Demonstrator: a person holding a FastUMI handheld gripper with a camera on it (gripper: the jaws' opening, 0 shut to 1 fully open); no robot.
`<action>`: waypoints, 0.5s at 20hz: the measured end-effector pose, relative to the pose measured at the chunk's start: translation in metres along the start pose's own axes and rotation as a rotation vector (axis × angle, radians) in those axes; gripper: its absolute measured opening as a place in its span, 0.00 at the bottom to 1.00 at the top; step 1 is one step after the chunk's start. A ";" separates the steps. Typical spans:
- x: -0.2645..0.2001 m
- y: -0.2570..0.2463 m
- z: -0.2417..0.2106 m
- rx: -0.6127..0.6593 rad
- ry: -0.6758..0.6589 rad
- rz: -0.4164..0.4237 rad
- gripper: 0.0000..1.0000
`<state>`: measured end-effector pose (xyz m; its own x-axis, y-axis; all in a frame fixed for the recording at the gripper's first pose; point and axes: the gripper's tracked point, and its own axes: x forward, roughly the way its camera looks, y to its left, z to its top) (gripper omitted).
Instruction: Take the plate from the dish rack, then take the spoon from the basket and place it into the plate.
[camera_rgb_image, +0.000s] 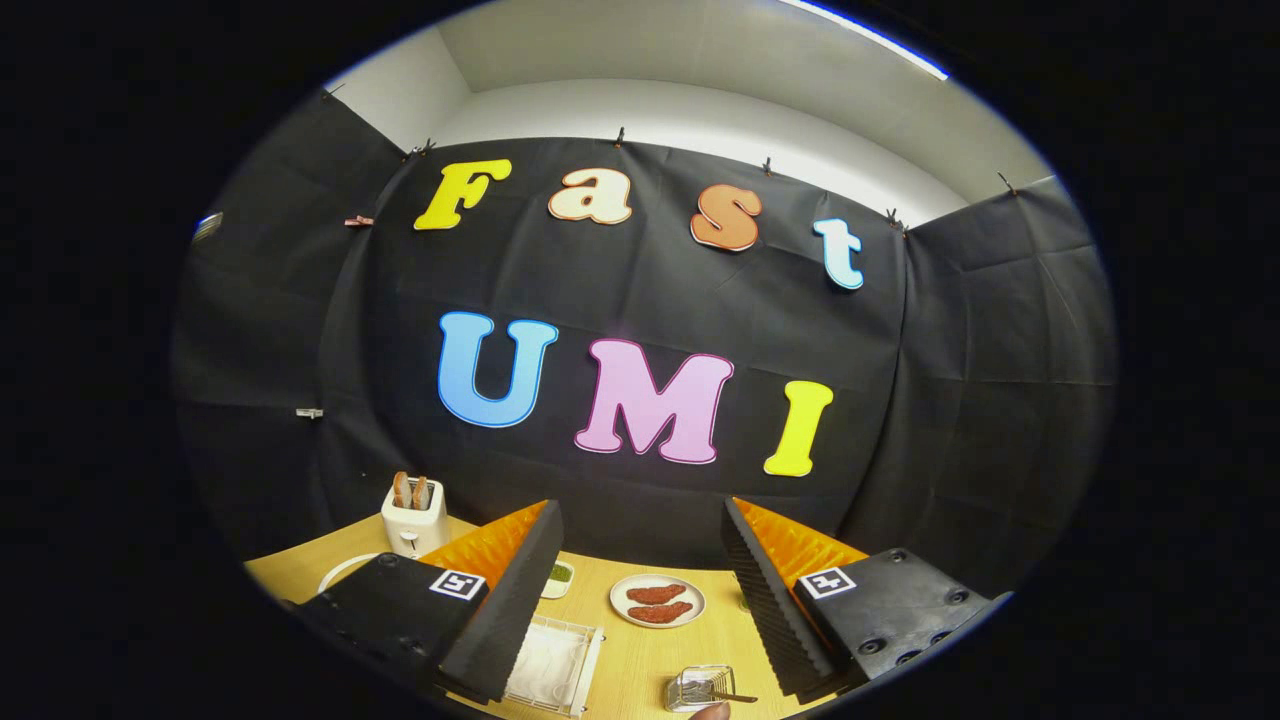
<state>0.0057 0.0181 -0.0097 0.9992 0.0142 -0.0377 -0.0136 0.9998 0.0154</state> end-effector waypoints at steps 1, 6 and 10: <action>0.002 0.005 0.000 0.004 0.007 0.008 0.98; 0.019 0.037 -0.024 0.049 0.131 0.064 0.98; 0.036 0.076 -0.063 0.066 0.314 0.124 0.98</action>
<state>0.0381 0.0959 -0.0732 0.9295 0.1496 -0.3372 -0.1215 0.9872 0.1033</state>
